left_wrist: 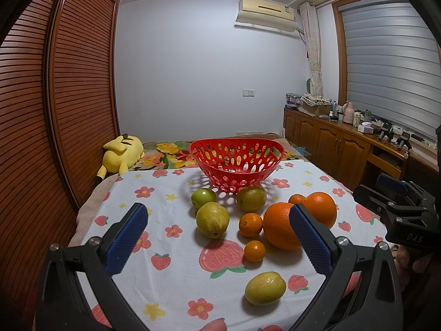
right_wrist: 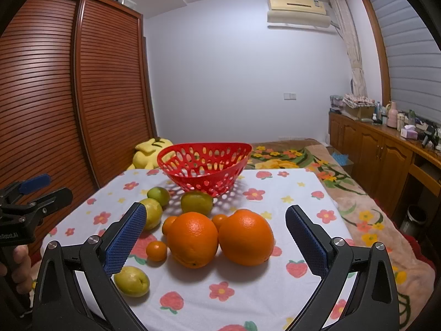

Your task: Organize fruits

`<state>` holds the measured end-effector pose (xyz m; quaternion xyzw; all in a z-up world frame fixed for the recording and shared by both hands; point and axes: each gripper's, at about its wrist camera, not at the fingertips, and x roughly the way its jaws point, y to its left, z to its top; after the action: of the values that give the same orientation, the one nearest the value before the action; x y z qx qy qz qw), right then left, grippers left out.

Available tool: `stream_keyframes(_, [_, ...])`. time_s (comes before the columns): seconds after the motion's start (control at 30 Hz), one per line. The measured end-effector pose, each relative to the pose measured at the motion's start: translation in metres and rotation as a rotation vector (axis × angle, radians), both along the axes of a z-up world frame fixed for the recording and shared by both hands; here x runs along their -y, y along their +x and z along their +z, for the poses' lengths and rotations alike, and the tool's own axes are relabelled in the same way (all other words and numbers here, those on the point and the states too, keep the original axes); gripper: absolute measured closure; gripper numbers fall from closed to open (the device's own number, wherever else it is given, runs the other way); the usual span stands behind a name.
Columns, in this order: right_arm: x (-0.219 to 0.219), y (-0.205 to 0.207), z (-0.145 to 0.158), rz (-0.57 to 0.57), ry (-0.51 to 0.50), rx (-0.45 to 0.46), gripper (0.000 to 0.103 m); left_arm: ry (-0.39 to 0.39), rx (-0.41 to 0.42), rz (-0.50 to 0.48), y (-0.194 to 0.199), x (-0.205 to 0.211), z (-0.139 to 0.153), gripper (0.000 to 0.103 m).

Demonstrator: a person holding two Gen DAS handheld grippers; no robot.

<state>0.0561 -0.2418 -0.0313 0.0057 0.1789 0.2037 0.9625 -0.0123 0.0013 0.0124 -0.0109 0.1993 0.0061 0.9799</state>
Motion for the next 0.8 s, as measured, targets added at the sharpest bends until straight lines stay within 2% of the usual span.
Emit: stream_keyframes(0.8, [0.0002,0.0003,0.0002,0.0,-0.002,0.0,0.0,-0.003,0.0,-0.003,-0.0024,0.0018,0.0015,0.0])
